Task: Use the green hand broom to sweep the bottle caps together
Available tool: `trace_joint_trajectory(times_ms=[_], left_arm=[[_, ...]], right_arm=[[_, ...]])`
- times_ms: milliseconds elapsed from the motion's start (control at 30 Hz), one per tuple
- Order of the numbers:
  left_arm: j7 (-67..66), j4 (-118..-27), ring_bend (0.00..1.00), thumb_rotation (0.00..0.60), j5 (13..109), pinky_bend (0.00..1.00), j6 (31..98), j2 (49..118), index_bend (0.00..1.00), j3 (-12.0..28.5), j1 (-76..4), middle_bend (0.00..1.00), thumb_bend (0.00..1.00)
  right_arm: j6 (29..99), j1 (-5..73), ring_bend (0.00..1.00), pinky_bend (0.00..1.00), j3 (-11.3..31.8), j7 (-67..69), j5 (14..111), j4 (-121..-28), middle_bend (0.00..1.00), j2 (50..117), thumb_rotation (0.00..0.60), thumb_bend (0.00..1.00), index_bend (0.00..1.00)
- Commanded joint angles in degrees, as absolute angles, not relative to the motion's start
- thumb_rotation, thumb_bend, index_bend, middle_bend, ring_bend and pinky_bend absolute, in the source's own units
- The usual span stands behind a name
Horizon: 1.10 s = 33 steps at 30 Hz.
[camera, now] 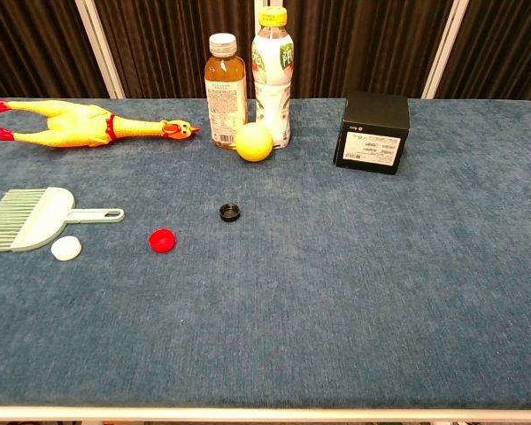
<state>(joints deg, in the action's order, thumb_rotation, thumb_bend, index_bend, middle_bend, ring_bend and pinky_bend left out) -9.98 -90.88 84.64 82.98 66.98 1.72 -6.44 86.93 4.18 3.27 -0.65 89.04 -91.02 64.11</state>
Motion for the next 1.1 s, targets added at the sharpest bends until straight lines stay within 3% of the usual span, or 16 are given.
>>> trace_joint_trajectory(times_ms=[33, 433, 533, 667, 867, 1100], left_arm=[[-9.9, -90.9, 0.05, 0.600, 84.5, 0.09, 83.0, 67.3, 0.13, 1.6, -6.2, 0.13, 0.00], [-8.5, -91.8, 0.05, 0.600, 87.7, 0.09, 84.4, 67.1, 0.13, 1.7, -6.9, 0.13, 0.00], [-4.5, -91.7, 0.06, 0.600, 89.9, 0.09, 81.9, 65.5, 0.15, 2.3, -9.8, 0.15, 0.00], [-1.5, -90.2, 0.17, 0.600, 91.0, 0.15, 77.4, 65.6, 0.25, 4.2, -14.6, 0.27, 0.03], [-0.6, -87.1, 0.29, 0.600, 87.4, 0.18, 67.3, 69.7, 0.37, 6.9, -22.1, 0.43, 0.17], [-12.0, -81.1, 0.30, 0.600, 82.4, 0.18, 58.1, 77.1, 0.40, 7.2, -28.2, 0.42, 0.18]], right_arm=[[87.0, 4.2, 0.00, 0.00, 3.2, -0.4, 89.2, -90.8, 0.04, 64.2, 0.600, 0.09, 0.00], [89.7, 2.9, 0.00, 0.00, 3.0, 2.5, 90.3, -89.6, 0.04, 63.4, 0.600, 0.09, 0.00], [90.0, 2.9, 0.00, 0.00, 3.2, 2.3, 90.5, -89.3, 0.04, 63.0, 0.600, 0.09, 0.00], [90.1, 2.8, 0.00, 0.00, 3.2, 2.2, 90.5, -89.4, 0.04, 62.4, 0.600, 0.09, 0.00], [91.2, 2.4, 0.00, 0.00, 3.8, 3.1, 90.2, -89.4, 0.03, 61.8, 0.600, 0.09, 0.00], [91.5, 2.0, 0.00, 0.00, 3.8, 3.5, 89.8, -89.5, 0.03, 61.3, 0.600, 0.09, 0.00]])
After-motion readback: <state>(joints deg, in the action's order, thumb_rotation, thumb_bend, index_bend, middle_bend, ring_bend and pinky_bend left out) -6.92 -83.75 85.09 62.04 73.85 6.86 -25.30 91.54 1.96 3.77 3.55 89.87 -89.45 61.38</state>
